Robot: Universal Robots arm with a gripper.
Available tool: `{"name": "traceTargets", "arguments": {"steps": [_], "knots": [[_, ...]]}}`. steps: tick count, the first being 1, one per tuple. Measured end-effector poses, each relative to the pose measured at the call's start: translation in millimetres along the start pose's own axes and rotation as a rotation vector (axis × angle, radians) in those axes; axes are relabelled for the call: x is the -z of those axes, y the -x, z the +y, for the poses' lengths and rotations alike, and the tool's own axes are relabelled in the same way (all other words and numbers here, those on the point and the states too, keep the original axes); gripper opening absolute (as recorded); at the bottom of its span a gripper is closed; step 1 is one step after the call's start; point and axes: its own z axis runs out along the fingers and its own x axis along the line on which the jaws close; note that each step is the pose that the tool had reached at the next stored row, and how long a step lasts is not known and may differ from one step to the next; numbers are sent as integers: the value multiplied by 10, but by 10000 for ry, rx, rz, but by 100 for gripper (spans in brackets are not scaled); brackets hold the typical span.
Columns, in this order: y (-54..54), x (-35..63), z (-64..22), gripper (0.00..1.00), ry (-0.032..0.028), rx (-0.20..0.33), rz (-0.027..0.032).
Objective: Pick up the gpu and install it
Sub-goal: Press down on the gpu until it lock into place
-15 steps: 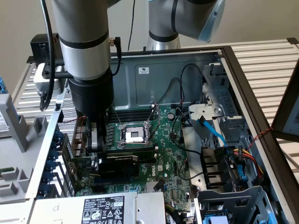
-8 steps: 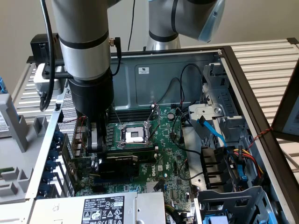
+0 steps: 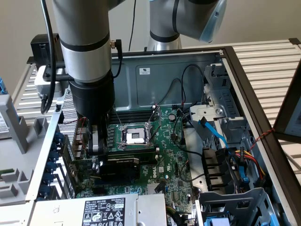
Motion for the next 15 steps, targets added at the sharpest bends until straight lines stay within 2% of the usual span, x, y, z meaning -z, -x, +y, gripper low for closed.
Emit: {"name": "traceTargets", "arguments": {"steps": [7, 10, 12, 15], "knots": [[-1, 3, 2, 11, -1, -1, -2], [0, 104, 0, 11, 2, -2, 2], [-9, 173, -31, 11, 0, -2, 1], [-50, 195, -133, 11, 1, 0, 2]]}}
